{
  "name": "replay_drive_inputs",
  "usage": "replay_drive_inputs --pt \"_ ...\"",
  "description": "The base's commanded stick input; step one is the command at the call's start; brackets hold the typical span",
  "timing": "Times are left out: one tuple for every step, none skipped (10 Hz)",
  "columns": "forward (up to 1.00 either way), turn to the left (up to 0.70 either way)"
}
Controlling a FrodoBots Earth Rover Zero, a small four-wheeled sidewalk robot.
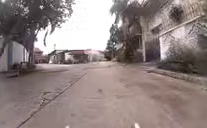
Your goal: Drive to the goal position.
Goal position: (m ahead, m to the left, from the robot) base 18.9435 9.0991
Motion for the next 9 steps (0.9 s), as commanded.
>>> replay_drive_inputs --pt "0.70 0.00" --pt "0.70 0.00" --pt "0.70 0.00" --pt "0.70 0.00" --pt "0.70 0.00" --pt "0.70 0.00" --pt "0.70 0.00" --pt "0.70 0.00" --pt "0.70 0.00"
